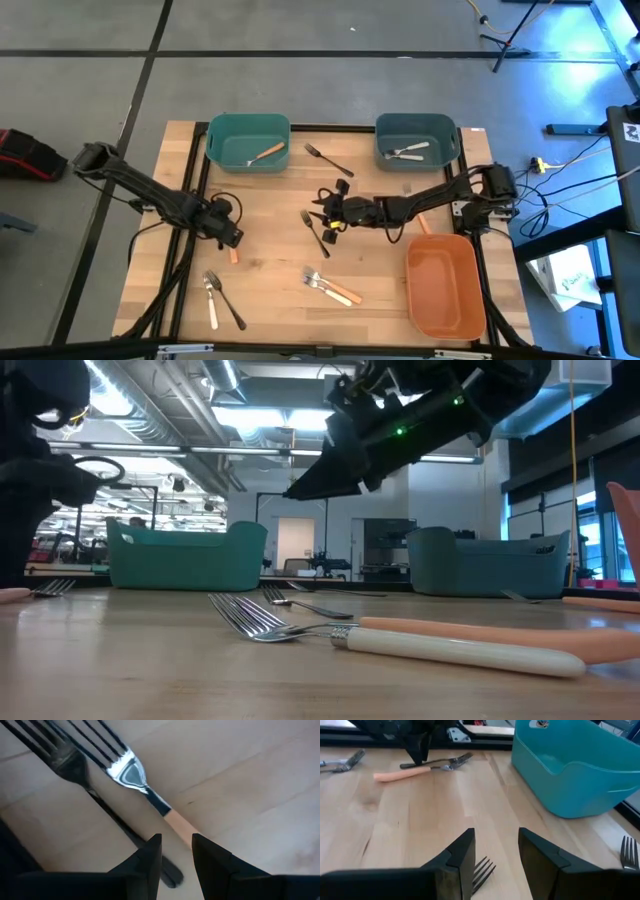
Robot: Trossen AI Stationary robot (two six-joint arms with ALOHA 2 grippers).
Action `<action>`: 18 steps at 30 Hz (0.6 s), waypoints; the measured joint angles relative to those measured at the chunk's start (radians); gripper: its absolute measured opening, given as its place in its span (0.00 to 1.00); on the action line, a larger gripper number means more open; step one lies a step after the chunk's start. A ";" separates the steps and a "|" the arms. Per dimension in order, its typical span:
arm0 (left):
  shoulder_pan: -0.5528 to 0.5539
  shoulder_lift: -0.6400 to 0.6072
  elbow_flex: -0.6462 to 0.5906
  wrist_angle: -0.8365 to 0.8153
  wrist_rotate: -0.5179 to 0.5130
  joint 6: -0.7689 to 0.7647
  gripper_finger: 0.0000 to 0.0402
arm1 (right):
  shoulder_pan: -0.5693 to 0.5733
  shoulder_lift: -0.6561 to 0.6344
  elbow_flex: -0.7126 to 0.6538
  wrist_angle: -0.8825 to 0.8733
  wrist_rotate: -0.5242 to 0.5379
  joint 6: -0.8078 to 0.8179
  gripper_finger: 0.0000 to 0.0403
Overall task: Sort silverware by color (type)
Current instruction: Put the browm fork into the green bin
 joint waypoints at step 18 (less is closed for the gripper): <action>0.000 0.188 0.003 0.132 -0.014 0.074 0.26 | 0.000 0.026 0.000 0.019 0.008 -0.001 0.34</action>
